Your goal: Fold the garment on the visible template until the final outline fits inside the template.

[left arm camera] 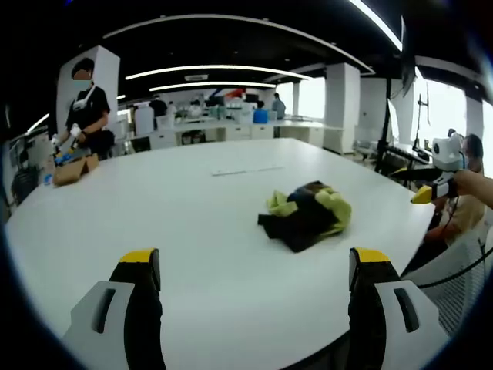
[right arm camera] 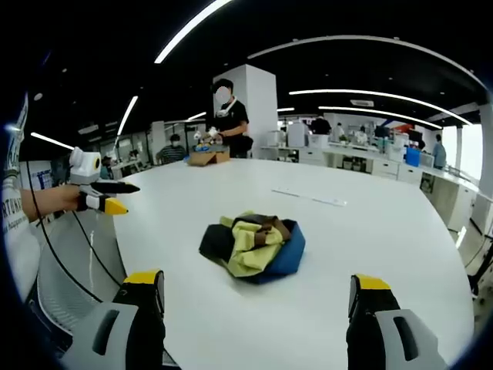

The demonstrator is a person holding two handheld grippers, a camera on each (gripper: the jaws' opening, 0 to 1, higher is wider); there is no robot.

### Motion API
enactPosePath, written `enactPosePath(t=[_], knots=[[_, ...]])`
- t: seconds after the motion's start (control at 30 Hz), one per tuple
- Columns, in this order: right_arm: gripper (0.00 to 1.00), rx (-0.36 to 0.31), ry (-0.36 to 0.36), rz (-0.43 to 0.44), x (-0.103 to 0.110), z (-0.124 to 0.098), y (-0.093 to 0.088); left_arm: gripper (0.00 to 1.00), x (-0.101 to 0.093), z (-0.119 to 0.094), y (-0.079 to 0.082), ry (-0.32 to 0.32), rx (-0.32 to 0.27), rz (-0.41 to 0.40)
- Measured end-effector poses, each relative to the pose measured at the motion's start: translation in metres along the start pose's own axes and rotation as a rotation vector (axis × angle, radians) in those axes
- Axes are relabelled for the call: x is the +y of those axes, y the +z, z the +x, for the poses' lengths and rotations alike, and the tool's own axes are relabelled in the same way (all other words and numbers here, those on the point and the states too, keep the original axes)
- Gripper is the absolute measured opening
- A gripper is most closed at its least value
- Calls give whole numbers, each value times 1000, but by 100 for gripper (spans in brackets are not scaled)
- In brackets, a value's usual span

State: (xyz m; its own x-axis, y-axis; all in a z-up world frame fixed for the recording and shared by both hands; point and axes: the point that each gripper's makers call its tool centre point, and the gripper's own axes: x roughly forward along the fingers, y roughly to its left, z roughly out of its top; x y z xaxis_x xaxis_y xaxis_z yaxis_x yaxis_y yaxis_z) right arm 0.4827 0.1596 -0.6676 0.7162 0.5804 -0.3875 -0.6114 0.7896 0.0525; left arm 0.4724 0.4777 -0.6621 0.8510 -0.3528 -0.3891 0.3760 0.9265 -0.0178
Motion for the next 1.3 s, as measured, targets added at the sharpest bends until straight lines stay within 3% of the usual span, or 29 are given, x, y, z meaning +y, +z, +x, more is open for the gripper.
enactPosePath(t=[1.3], knots=[[99,3,10,3,-3,2,-2,96,-3,5,3,-28,-11,4]])
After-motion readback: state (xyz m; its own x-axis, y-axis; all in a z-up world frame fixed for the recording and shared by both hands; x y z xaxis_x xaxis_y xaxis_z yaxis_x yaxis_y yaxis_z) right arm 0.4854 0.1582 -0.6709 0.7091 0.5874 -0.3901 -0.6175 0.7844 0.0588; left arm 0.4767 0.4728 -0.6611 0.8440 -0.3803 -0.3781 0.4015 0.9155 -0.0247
